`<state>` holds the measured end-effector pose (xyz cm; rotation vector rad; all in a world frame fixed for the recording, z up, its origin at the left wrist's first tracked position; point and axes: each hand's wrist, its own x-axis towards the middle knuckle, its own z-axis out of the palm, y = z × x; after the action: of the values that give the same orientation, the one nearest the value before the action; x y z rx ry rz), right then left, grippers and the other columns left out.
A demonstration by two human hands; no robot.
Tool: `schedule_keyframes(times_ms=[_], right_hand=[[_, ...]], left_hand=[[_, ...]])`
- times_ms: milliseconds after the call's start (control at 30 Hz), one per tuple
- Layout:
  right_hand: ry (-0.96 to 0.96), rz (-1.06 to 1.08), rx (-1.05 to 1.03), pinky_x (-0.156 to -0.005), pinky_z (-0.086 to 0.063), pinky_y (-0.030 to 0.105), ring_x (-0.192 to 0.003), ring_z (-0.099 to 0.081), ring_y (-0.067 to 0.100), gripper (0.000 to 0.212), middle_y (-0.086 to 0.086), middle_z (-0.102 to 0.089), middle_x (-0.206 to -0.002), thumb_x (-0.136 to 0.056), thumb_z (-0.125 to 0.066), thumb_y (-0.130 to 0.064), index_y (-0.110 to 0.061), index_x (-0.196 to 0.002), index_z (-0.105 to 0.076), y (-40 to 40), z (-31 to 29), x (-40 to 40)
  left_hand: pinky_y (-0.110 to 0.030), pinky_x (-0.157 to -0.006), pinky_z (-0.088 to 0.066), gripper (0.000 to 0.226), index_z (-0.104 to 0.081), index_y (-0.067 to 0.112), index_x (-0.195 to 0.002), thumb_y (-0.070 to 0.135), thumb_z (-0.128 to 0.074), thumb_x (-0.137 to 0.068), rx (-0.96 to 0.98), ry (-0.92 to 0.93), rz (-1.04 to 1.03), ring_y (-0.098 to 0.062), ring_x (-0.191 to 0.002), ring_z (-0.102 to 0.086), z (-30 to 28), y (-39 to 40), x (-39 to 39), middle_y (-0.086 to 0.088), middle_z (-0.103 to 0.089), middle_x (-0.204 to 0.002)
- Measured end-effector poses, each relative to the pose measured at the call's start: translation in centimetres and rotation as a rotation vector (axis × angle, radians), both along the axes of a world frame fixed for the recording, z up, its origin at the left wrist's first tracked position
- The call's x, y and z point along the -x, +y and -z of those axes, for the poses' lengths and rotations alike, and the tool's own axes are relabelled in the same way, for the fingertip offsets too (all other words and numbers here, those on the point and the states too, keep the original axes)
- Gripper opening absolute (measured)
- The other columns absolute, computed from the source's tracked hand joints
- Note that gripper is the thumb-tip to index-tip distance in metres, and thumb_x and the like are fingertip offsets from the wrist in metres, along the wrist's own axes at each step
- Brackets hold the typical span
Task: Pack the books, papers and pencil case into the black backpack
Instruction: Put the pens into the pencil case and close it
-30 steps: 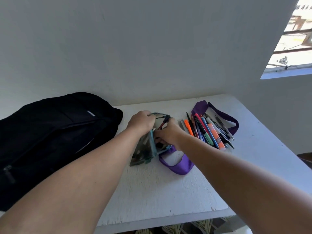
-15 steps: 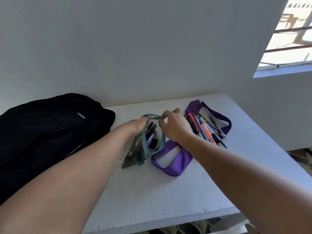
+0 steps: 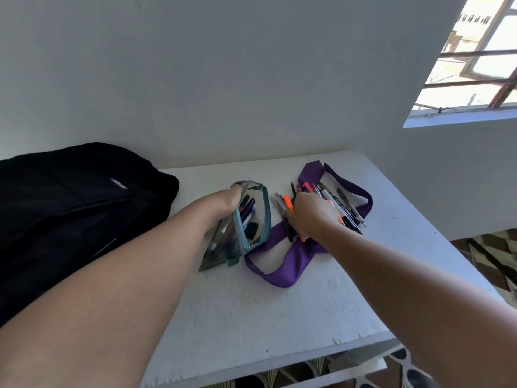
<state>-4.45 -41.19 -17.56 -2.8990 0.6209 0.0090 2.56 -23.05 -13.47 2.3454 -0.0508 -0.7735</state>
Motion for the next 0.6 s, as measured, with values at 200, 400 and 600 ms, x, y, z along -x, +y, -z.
schedule_keyframes(times_ms=[200, 400, 600], right_hand=[[0.066, 0.055, -0.061, -0.085, -0.052, 0.041, -0.072, -0.066, 0.02, 0.045, 0.0, -0.068, -0.063, -0.097, -0.058, -0.048, -0.014, -0.068, -0.062, 0.1, -0.7, 0.2], [0.088, 0.059, -0.037, -0.113, -0.027, 0.053, -0.092, -0.065, 0.027, 0.04, -0.001, -0.066, -0.087, -0.095, -0.059, -0.055, -0.018, -0.08, -0.06, 1.1, -0.1, -0.1], [0.056, 0.075, -0.062, -0.116, -0.021, 0.057, -0.085, -0.064, 0.027, 0.043, -0.001, -0.066, -0.076, -0.1, -0.053, -0.051, -0.017, -0.074, -0.061, 1.8, -0.3, 0.1]], left_hand=[[-0.039, -0.094, -0.032, 0.063, -0.055, 0.008, -0.135, 0.048, -0.013, -0.109, -0.031, 0.006, 0.046, -0.034, -0.131, -0.044, 0.4, -0.1, -0.3, -0.021, -0.038, -0.156], [-0.037, -0.097, -0.034, 0.06, -0.052, 0.014, -0.138, 0.05, -0.014, -0.109, 0.03, 0.013, 0.084, -0.029, -0.119, -0.047, 1.0, -0.2, -0.7, -0.018, -0.045, -0.151], [-0.048, -0.118, -0.031, 0.07, -0.04, 0.014, -0.154, 0.057, -0.014, -0.106, 0.041, 0.03, 0.075, -0.033, -0.141, -0.04, 1.2, -0.1, -0.6, -0.017, -0.036, -0.16]])
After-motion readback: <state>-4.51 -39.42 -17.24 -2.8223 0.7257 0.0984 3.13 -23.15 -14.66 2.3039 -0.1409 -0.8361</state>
